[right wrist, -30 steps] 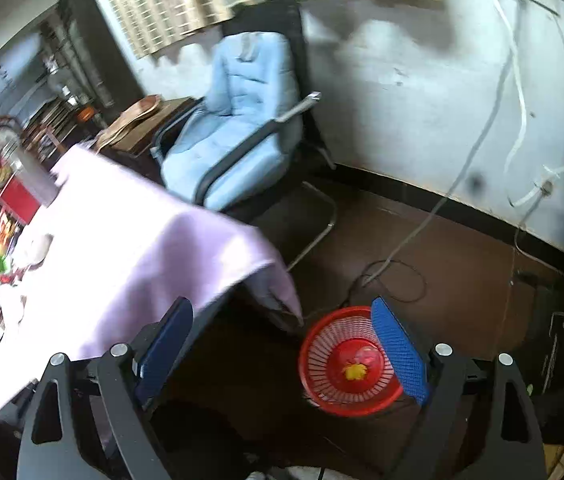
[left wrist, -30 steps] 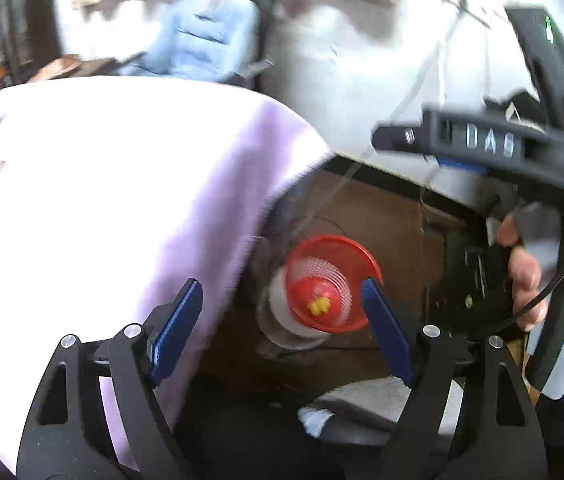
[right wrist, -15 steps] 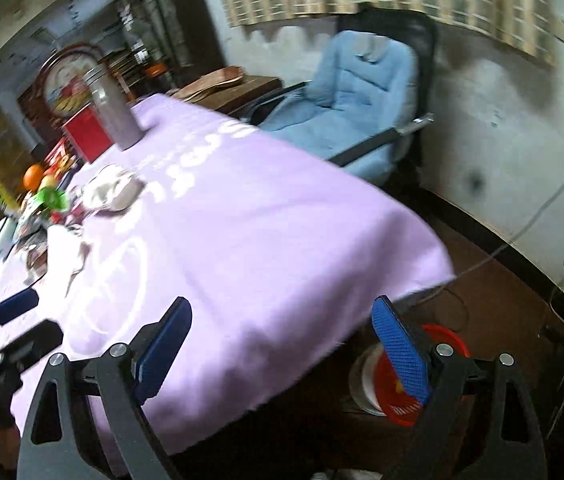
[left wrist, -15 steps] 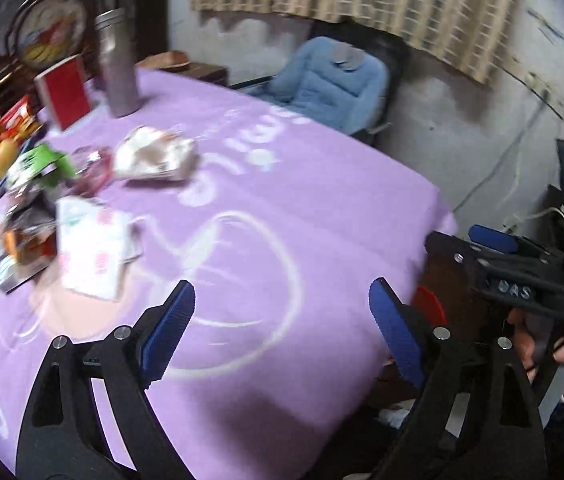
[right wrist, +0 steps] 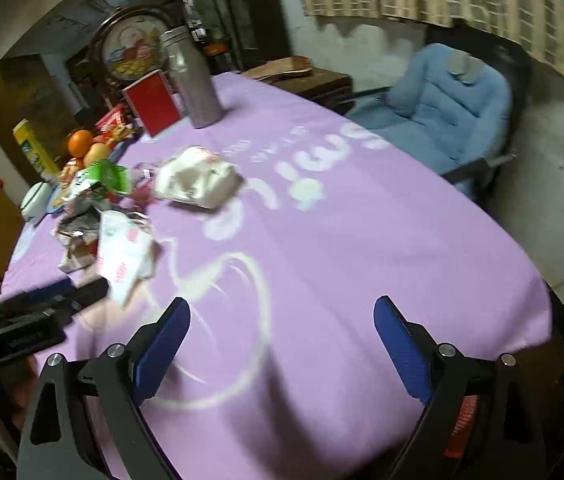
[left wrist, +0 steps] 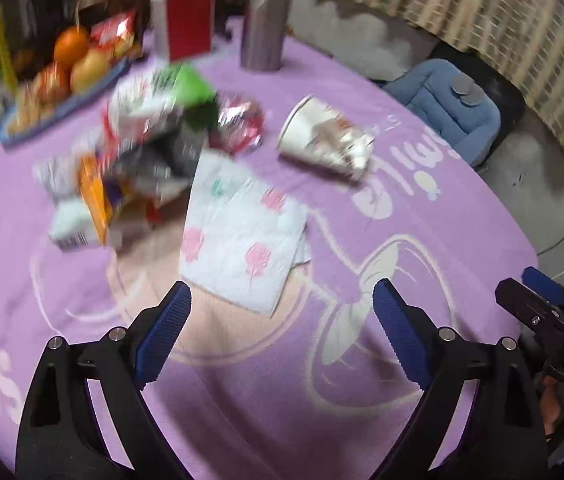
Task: Collect trash
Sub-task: 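Move both tools back over the table toward the tissue and wrappers, then grasp the white tissue with the left tool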
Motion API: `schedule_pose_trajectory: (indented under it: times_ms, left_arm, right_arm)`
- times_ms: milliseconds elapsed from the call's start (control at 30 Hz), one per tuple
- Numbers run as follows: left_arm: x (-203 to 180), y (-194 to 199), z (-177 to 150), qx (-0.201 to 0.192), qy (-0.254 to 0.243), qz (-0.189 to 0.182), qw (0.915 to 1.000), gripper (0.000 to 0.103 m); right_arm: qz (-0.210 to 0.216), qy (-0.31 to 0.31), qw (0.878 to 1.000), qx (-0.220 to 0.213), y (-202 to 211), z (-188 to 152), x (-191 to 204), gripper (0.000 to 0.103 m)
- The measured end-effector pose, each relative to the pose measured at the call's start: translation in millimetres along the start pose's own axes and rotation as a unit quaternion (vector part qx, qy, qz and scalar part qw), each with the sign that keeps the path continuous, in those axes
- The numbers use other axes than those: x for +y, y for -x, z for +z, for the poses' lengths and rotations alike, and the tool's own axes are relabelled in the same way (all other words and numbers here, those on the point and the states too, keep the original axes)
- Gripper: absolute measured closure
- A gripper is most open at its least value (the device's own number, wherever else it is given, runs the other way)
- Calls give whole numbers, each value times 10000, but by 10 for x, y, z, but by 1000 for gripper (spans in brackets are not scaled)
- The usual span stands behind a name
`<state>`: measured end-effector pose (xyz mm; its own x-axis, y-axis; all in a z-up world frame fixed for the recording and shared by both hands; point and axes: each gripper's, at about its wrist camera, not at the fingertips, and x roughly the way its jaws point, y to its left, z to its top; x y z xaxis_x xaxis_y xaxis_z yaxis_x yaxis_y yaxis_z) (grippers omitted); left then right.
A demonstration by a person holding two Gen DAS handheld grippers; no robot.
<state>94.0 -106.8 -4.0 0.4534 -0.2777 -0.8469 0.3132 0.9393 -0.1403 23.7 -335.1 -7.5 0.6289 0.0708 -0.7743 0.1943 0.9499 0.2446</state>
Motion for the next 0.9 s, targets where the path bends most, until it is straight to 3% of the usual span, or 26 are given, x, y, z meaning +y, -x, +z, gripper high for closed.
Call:
schedule_pose_trajectory:
  times_ms: [167, 467, 767, 867, 900]
  left_arm:
    - [207, -201, 21, 225, 262, 417, 9985, 13]
    - [577, -244, 131, 216, 681, 565, 9958, 13]
    - [246, -468, 166, -31, 297, 416, 9987, 13]
    - [249, -532, 174, -106, 186, 576, 9981, 23]
    - [193, -544, 164, -144, -11, 719, 9973, 34]
  right_arm:
    - [273, 58, 9996, 102, -195, 78, 213, 8]
    - [360, -82, 9991, 227, -383, 206, 200, 7]
    - [499, -360, 9971, 442, -562, 136, -25, 6]
    - [489, -399, 9970, 449, -582, 126, -59, 6]
    - [487, -388, 9970, 451, -588, 126, -55, 6]
